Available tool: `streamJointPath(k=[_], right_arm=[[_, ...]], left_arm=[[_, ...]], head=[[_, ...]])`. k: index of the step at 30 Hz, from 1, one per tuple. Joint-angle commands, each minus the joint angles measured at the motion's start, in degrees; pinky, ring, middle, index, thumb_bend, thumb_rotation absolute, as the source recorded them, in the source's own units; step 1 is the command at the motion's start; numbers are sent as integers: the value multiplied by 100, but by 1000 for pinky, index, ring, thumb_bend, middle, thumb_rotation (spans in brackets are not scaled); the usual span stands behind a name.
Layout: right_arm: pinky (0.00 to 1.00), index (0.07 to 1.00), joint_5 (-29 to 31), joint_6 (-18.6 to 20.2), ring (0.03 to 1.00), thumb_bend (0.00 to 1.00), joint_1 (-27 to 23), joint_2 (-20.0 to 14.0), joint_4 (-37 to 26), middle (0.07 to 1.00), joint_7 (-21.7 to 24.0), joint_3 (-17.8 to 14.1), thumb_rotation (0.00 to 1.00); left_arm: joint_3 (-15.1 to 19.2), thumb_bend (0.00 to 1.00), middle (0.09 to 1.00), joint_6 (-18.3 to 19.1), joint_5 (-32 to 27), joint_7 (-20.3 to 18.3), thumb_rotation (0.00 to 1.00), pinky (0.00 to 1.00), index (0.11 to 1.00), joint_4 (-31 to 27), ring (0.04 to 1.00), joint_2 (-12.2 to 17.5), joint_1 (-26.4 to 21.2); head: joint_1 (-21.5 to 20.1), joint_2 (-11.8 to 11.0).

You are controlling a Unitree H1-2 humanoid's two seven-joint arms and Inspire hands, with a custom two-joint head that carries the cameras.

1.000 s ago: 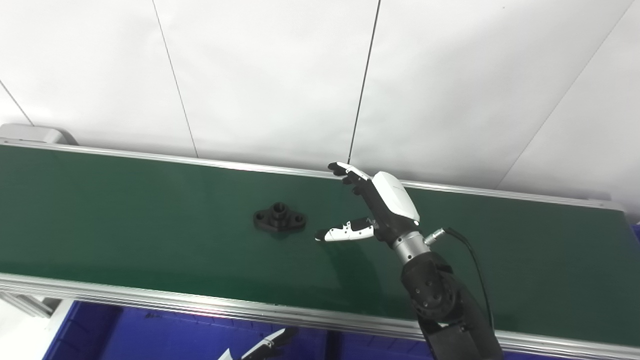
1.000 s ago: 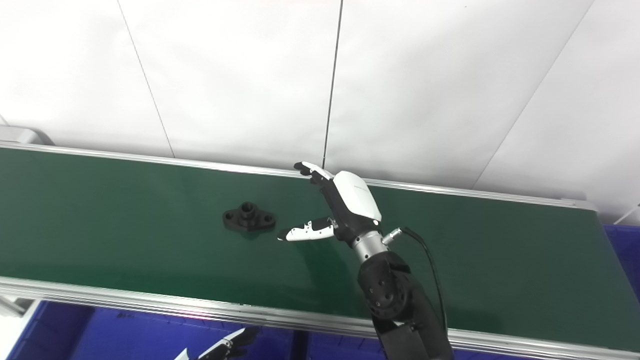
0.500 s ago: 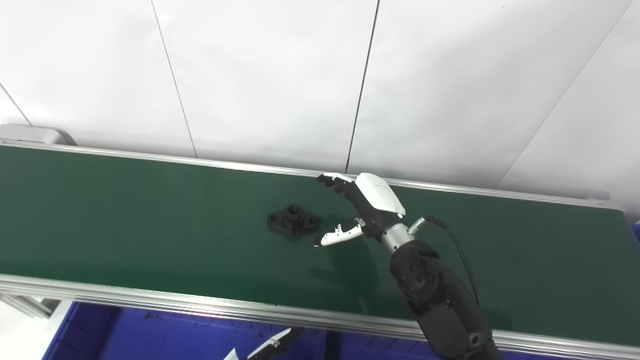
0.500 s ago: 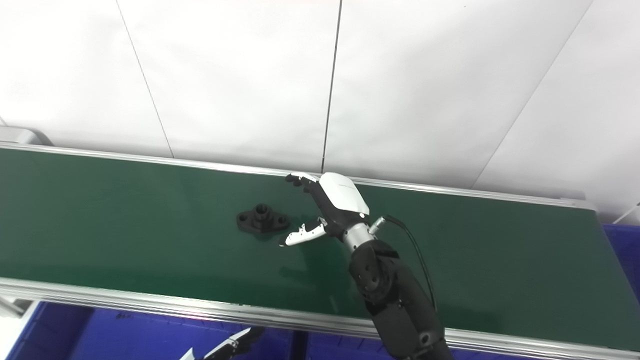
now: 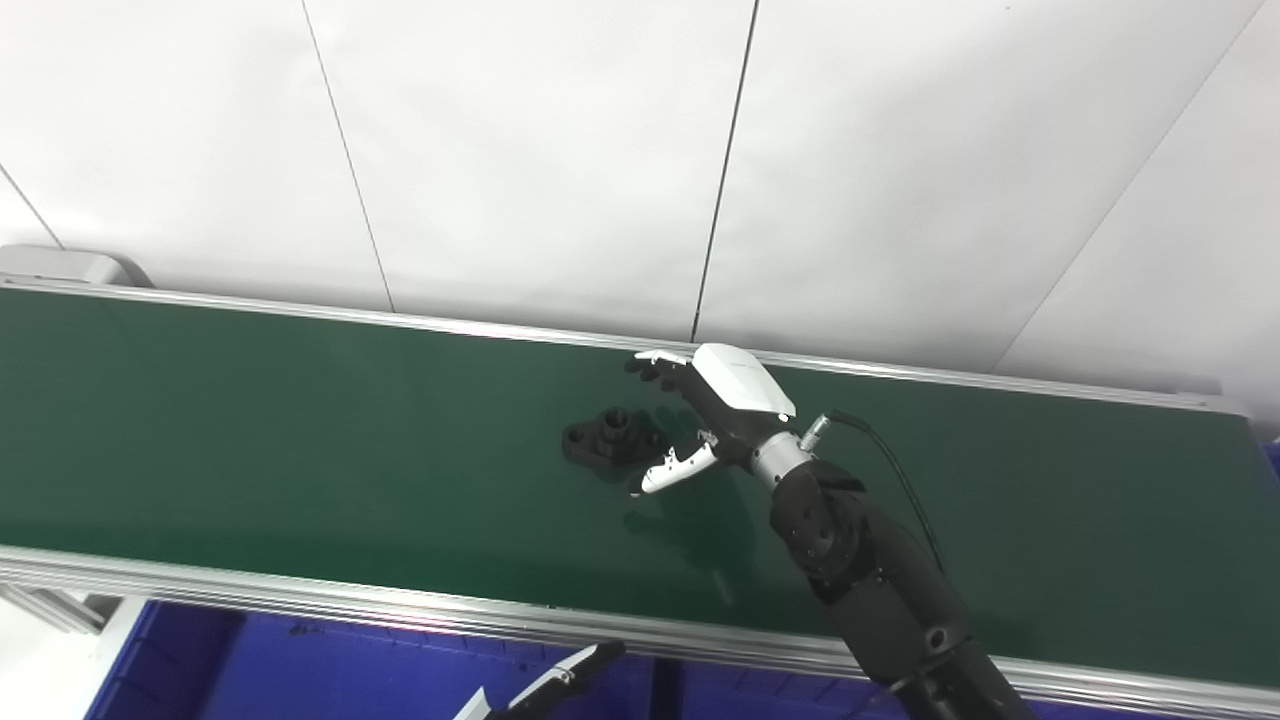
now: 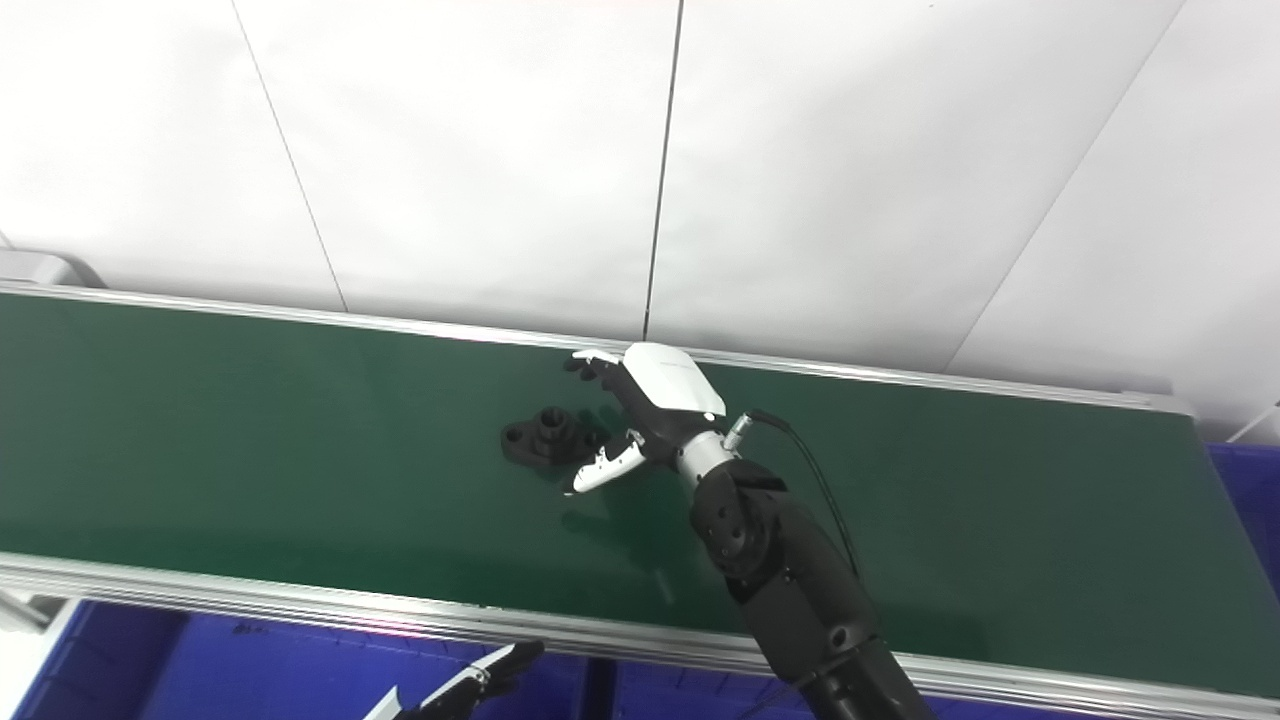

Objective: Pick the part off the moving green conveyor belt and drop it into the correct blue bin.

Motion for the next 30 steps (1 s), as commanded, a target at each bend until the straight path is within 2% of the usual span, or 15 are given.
streamJointPath(k=[1, 14, 22, 23, 24, 25, 27, 30], right_arm=[[684, 817, -11, -235, 763, 805, -322, -12, -65, 797, -17, 21, 168], [644, 813, -117, -95, 733, 737, -413, -92, 223, 784, 236, 234, 127], [578, 802, -260, -132, 677, 676, -392, -181, 326, 747, 254, 372, 69], [499, 799, -259, -93, 608, 648, -381, -194, 304, 685, 286, 383, 29], [473, 798, -313, -58, 584, 639, -372, -225, 277, 664, 299, 421, 15], [330, 781, -355, -38, 414, 589, -367, -246, 260, 552, 303, 448, 6], [243, 760, -461, -59, 307, 563, -364, -289, 257, 492, 257, 502, 1], [320, 700, -587, -175, 392, 541, -366, -375, 291, 503, 161, 600, 0]], left_arm=[[-12, 839, 958, -136, 11, -31, 275, 936, 922, -132, 959, -2, 75], [16, 837, 959, -129, 142, 11, 288, 927, 925, -208, 955, -71, 134], [13, 831, 957, -141, 69, -13, 277, 920, 924, -229, 950, -70, 150], [12, 831, 957, -139, 64, -16, 281, 918, 925, -230, 951, -70, 153], [10, 831, 957, -127, 64, -20, 282, 917, 926, -245, 951, -71, 158], [9, 829, 960, -119, 65, -23, 288, 921, 927, -256, 955, -71, 162], [6, 828, 962, -93, 72, -22, 293, 923, 928, -279, 957, -71, 168], [9, 826, 962, -92, 77, -19, 298, 926, 929, -287, 959, -75, 176]], head=[[9, 10], [51, 92], [44, 143], [44, 143], [34, 153], [34, 153], [16, 169], [11, 189]])
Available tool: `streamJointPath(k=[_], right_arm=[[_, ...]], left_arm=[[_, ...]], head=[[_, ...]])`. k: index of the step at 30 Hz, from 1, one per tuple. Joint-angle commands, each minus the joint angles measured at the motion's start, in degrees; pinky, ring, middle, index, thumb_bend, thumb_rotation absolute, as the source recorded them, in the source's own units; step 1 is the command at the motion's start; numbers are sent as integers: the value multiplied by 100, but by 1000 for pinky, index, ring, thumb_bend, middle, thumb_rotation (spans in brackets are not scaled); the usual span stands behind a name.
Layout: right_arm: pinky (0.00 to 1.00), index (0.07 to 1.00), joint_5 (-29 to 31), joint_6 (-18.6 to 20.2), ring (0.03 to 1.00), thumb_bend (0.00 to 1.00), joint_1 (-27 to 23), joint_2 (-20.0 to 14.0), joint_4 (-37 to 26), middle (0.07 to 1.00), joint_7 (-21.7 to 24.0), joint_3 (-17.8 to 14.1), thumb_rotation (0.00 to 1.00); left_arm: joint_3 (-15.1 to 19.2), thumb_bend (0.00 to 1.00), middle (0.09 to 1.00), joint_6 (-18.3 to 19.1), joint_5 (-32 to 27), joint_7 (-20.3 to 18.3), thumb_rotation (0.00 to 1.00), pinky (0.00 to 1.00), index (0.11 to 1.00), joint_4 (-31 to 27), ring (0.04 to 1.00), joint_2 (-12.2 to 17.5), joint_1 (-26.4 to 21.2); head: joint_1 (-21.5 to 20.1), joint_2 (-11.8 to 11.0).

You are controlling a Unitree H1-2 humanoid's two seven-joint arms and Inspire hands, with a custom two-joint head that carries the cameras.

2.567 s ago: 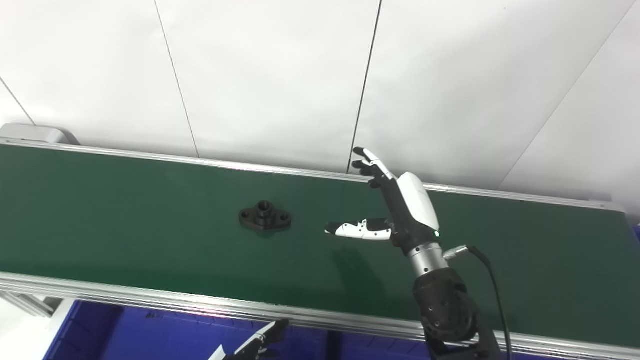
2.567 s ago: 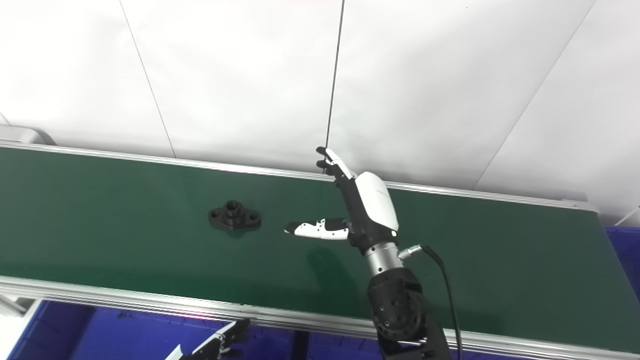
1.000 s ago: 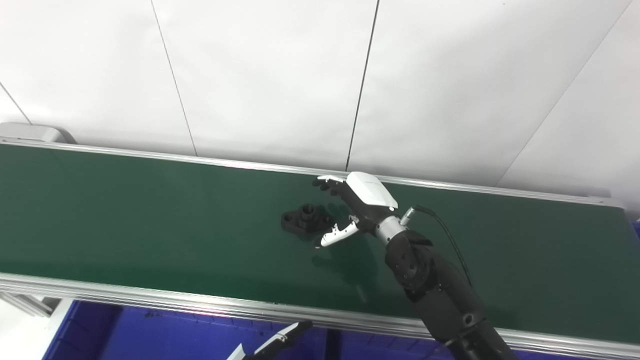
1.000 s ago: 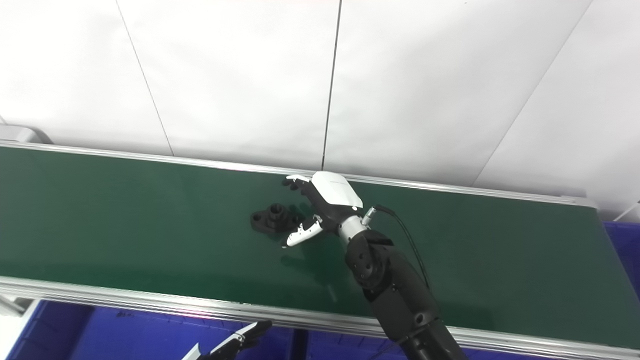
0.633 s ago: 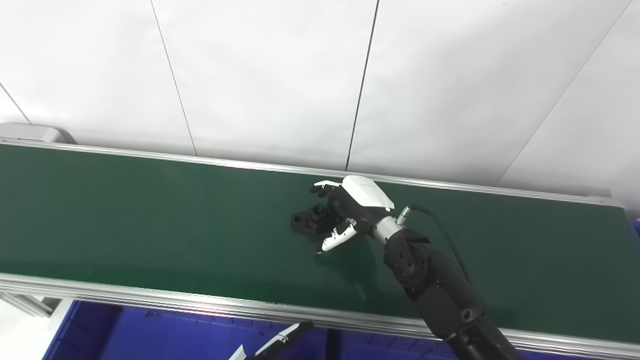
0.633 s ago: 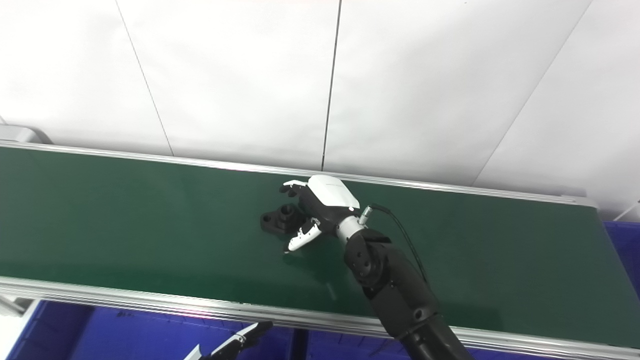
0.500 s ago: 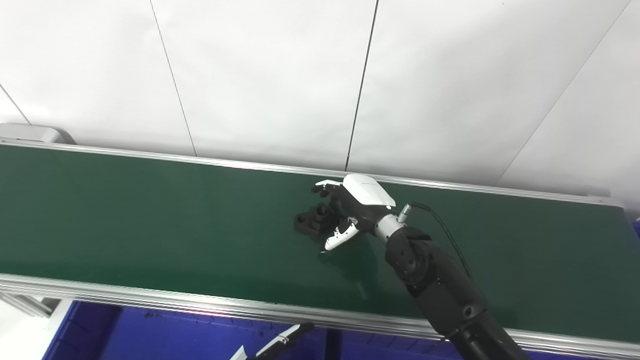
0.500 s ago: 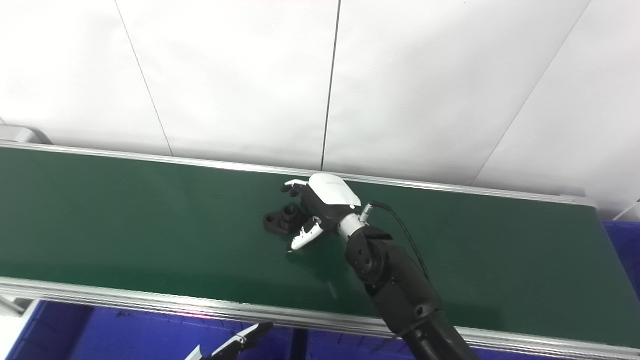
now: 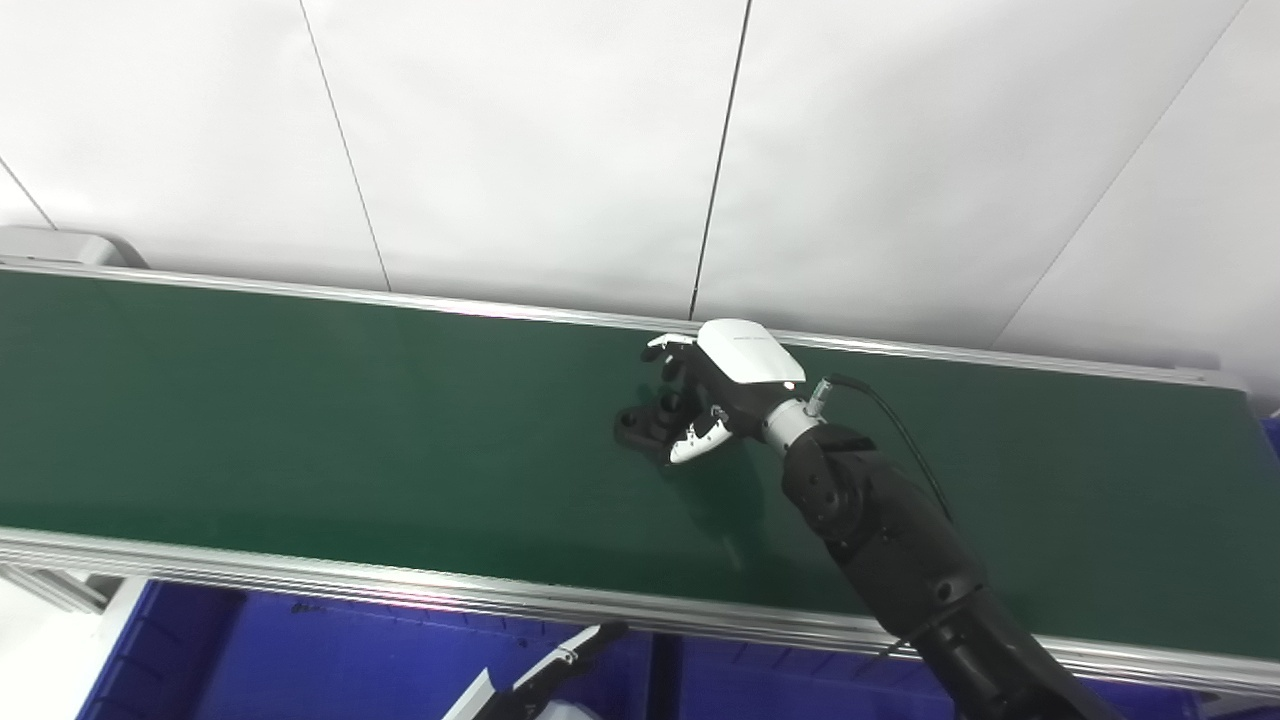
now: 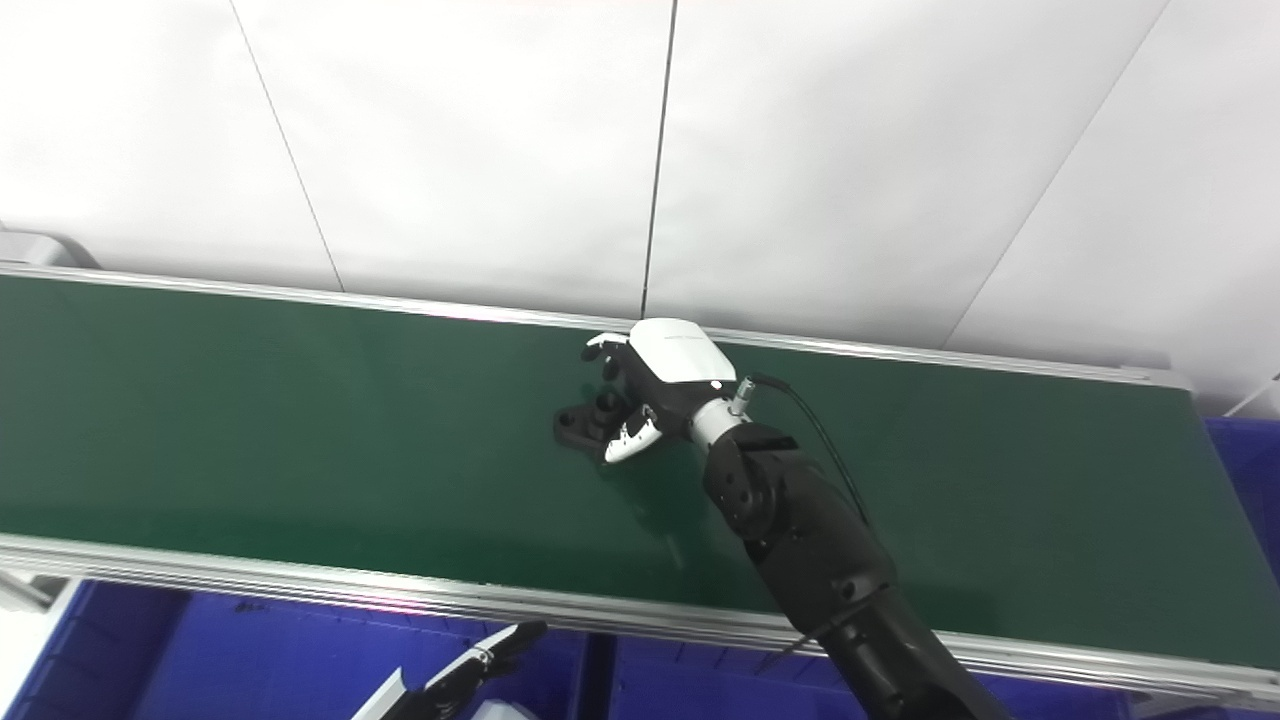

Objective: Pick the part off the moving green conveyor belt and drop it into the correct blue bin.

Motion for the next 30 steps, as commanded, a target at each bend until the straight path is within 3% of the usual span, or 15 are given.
streamJointPath(k=[1, 4, 8, 11, 20, 27, 30], right_arm=[[351, 675, -104, -195, 409, 532, -40, -43, -23, 520, 81, 130, 0], [373, 576, -154, -184, 397, 512, -21, -121, -68, 508, 159, 216, 0], [344, 532, -228, -15, 402, 508, -4, -182, -99, 516, 434, 380, 0], [366, 499, -408, -143, 422, 506, 24, -268, -128, 549, 345, 551, 0], [311, 525, -1196, -94, 397, 511, -8, -475, -156, 512, 371, 1106, 0], [292, 525, -1188, -185, 392, 512, 129, -649, -529, 502, 417, 1119, 0], [294, 533, -1123, 11, 386, 511, 258, -657, -943, 499, 537, 942, 0]], left_arm=[[-14, 826, 963, -127, -28, -1, 296, 922, 929, -171, 958, -34, 73], [-7, 825, 962, -155, -16, 12, 300, 912, 929, -173, 953, -45, 76], [-5, 822, 961, -178, -16, 21, 299, 906, 929, -178, 952, -46, 78], [-1, 826, 961, -193, -19, 32, 309, 906, 929, -176, 951, -49, 78], [1, 823, 969, -168, -38, 7, 313, 895, 935, -202, 955, -40, 88], [-6, 813, 970, -177, -147, -46, 304, 882, 938, -194, 951, -39, 61], [6, 812, 968, -192, -129, -45, 300, 875, 938, -182, 949, -35, 49]], head=[[2, 4], [2, 27], [2, 42], [-2, 52], [-17, 70], [0, 76], [-10, 75]])
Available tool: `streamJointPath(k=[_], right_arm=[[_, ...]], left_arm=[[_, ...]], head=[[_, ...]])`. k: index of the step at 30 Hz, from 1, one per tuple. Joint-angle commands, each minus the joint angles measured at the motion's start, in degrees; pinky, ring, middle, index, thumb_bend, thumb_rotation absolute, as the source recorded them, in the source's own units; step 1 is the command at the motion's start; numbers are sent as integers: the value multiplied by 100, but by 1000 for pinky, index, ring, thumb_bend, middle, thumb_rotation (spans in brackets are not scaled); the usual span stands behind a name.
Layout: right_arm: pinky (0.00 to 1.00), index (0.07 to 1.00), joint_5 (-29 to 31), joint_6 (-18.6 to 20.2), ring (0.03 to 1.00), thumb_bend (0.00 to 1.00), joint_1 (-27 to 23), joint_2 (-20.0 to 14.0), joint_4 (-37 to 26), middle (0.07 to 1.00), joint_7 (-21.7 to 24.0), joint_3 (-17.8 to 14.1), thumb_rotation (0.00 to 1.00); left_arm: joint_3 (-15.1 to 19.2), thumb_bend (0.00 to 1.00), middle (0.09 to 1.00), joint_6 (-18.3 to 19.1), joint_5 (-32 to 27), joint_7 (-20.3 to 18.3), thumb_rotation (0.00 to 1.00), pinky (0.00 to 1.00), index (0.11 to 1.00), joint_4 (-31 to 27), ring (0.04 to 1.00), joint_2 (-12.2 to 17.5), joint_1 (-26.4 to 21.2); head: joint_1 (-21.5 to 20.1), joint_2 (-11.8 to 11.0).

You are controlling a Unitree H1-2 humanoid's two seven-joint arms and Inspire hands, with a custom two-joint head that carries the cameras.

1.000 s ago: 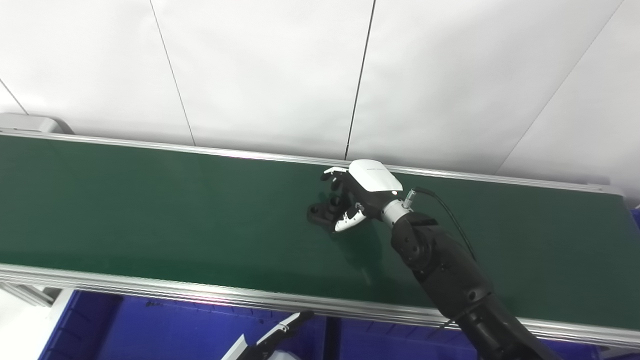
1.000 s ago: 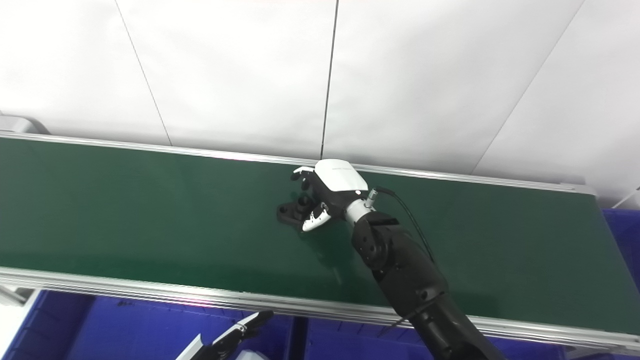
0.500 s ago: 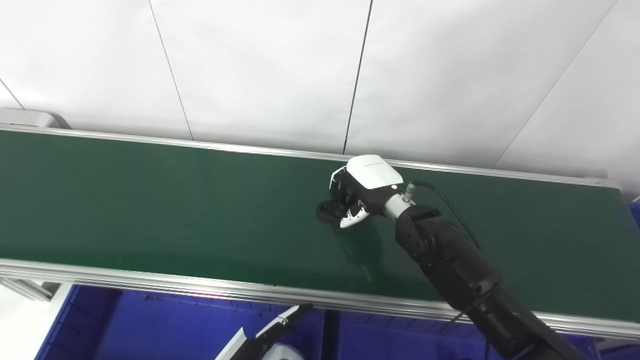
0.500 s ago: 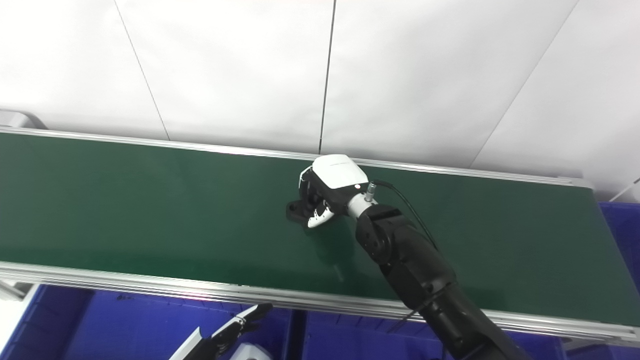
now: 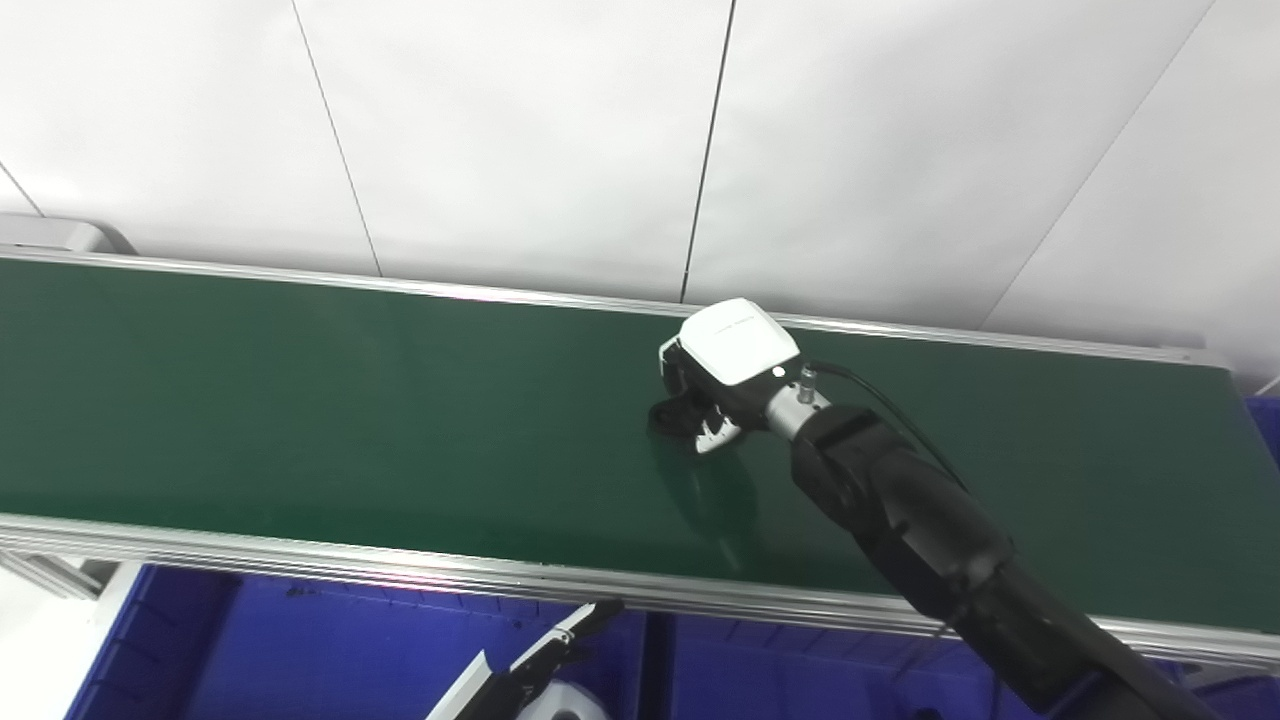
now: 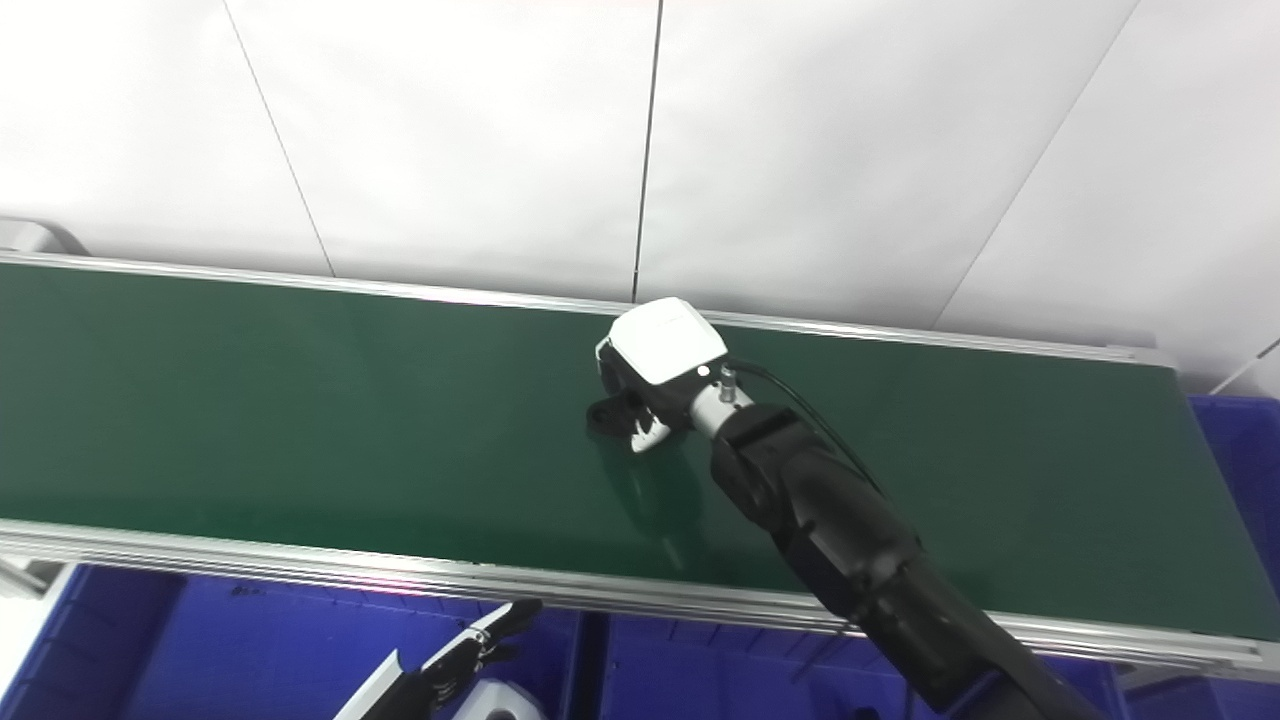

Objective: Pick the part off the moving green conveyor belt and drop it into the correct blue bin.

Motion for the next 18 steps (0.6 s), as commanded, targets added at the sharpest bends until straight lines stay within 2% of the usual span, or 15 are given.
streamJointPath(k=[1, 4, 7, 12, 15, 18], right_arm=[[294, 537, 59, 26, 384, 511, 286, 22, -188, 499, 311, 13, 0], [275, 550, 116, -86, 368, 509, 379, -21, -415, 478, 262, -147, 0], [287, 549, 82, -13, 364, 510, 469, -64, -705, 473, 351, -280, 0], [313, 537, 216, 182, 378, 511, 713, -54, -1257, 499, 538, -706, 0], [311, 546, 335, 162, 373, 511, 884, -53, -1566, 497, 560, -985, 0], [292, 558, 280, 109, 361, 509, 980, -101, -1877, 482, 685, -1135, 0]], left_arm=[[1, 815, 965, -196, -44, 11, 299, 873, 936, -138, 946, -21, 16], [8, 817, 964, -182, -83, 0, 294, 887, 935, -118, 947, -27, 3], [-1, 816, 967, -164, -133, -26, 294, 879, 936, -94, 949, -12, -20], [-4, 812, 969, -164, -175, -50, 289, 895, 935, -64, 951, -10, -45], [1, 813, 971, -140, -147, -54, 287, 902, 937, -65, 957, -13, -41], [8, 817, 968, -159, -78, -36, 305, 895, 938, -65, 953, -24, -46]], head=[[5, 2], [3, -7], [7, -6], [-4, -14], [-4, -14], [16, 6]])
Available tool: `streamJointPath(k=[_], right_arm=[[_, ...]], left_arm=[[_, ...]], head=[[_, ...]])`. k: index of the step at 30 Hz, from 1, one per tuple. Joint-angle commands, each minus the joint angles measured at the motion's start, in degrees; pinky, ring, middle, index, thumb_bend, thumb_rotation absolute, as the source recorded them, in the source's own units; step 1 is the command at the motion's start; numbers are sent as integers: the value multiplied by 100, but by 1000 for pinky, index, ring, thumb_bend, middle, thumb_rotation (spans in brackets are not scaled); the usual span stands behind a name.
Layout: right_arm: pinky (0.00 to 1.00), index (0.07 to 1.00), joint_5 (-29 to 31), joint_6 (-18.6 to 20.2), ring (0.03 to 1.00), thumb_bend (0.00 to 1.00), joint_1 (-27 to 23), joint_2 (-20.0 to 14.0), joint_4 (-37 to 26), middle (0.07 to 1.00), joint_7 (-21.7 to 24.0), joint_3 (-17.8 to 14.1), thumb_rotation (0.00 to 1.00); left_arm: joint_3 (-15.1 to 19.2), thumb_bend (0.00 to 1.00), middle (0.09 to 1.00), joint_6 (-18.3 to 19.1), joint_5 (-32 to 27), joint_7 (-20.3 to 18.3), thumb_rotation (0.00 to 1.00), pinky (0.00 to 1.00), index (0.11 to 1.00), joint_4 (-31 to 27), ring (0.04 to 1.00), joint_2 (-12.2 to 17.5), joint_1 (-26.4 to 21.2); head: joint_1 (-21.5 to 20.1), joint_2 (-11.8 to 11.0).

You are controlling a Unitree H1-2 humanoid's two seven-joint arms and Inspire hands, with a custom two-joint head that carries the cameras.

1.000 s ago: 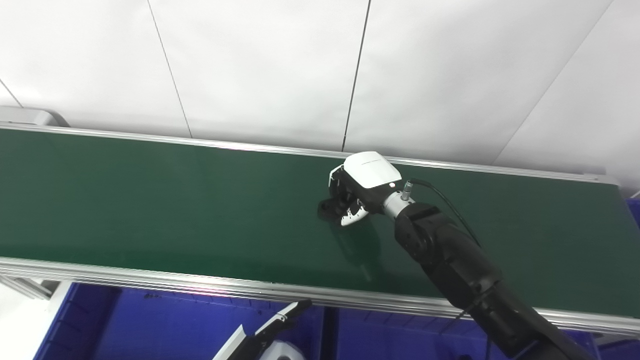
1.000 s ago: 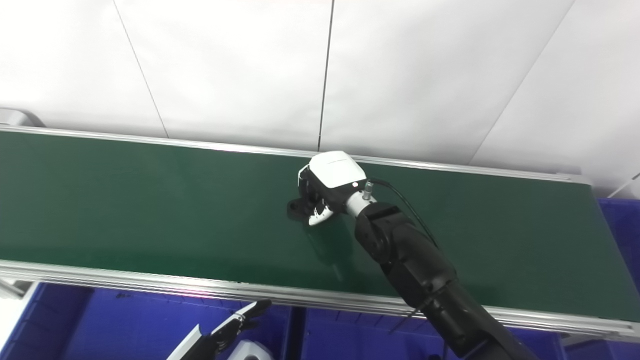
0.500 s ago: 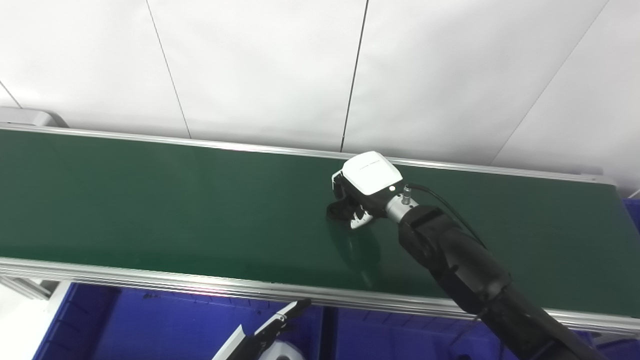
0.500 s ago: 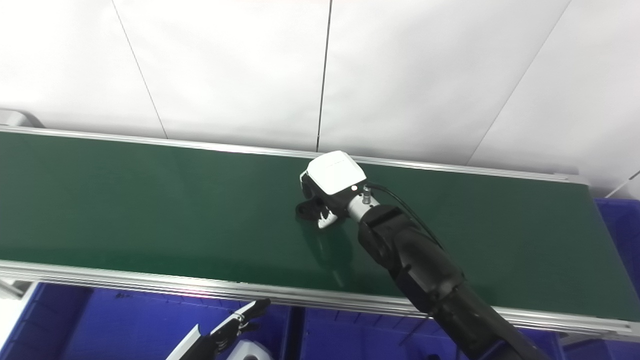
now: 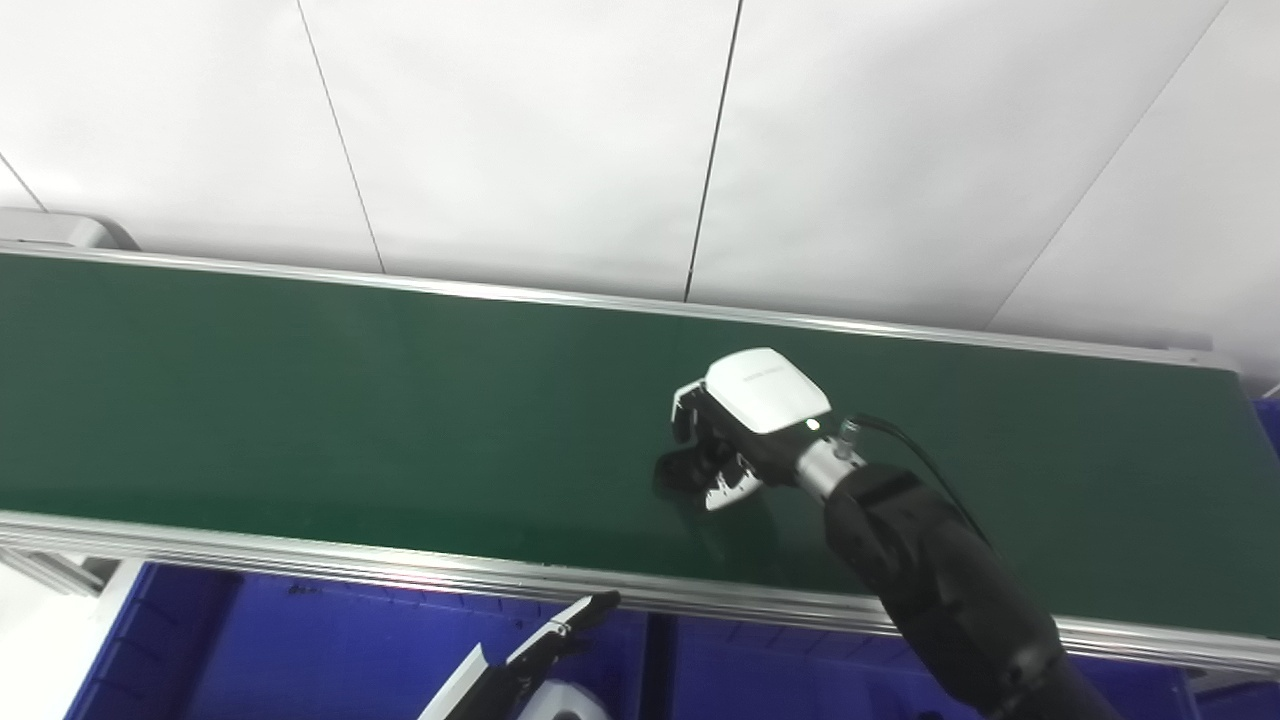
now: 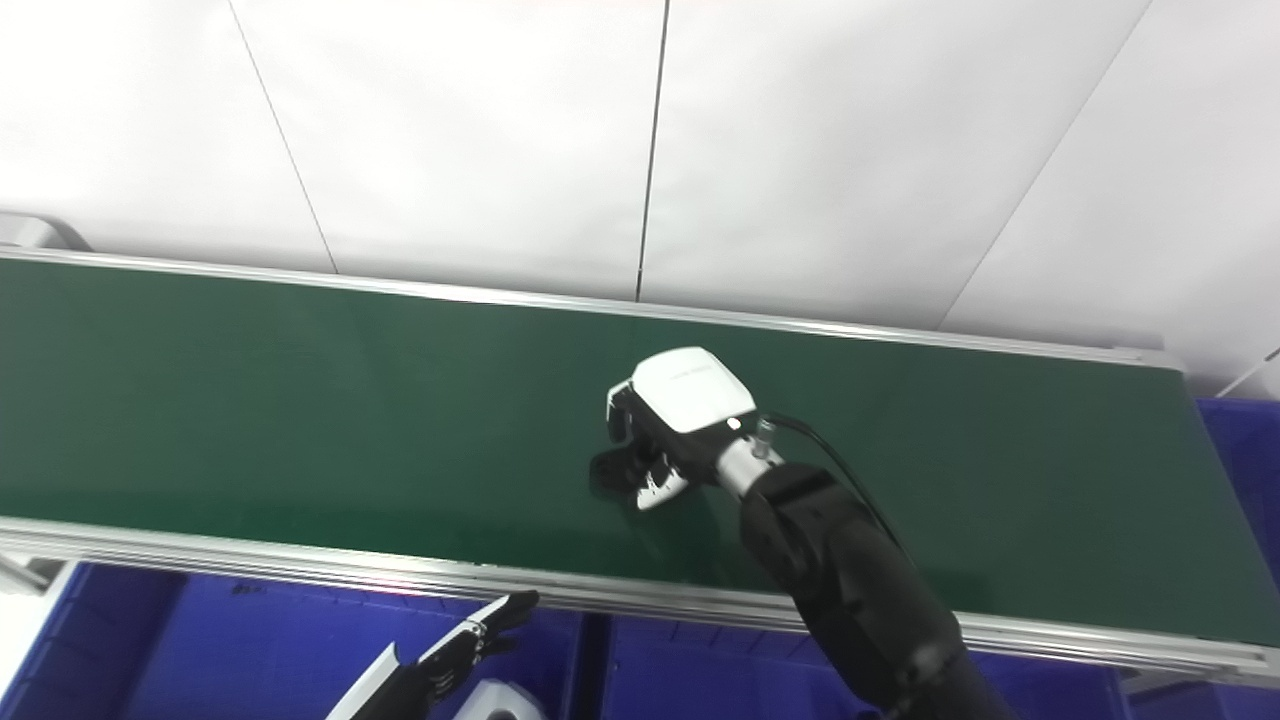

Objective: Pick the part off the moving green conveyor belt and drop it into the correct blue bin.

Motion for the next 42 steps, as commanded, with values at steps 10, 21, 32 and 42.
streamJointPath(k=[10, 21, 32, 42], right_arm=[[221, 497, -70, 333, 388, 517, 307, -7, -1812, 500, 760, -659, 0], [204, 486, 58, 380, 410, 520, 1253, 4, -2941, 502, 1142, -1093, 0], [203, 484, 105, 310, 409, 520, 2854, 10, -3929, 497, 1456, -1098, 0], [241, 486, 146, 137, 424, 522, 4076, 162, -3986, 488, 1230, -1251, 0]], left_arm=[[-25, 810, 973, -59, -87, -56, 281, 886, 938, -138, 957, -42, 32], [-23, 816, 973, 158, -48, -86, 307, 901, 939, -293, 958, -51, 60], [-15, 816, 979, 411, -115, -123, 317, 962, 946, -557, 980, -35, 121], [0, 811, 979, 517, -313, -169, 297, 902, 948, -708, 964, -22, 55]], head=[[-32, 101], [-73, 208], [-169, 465], [-207, 762]])
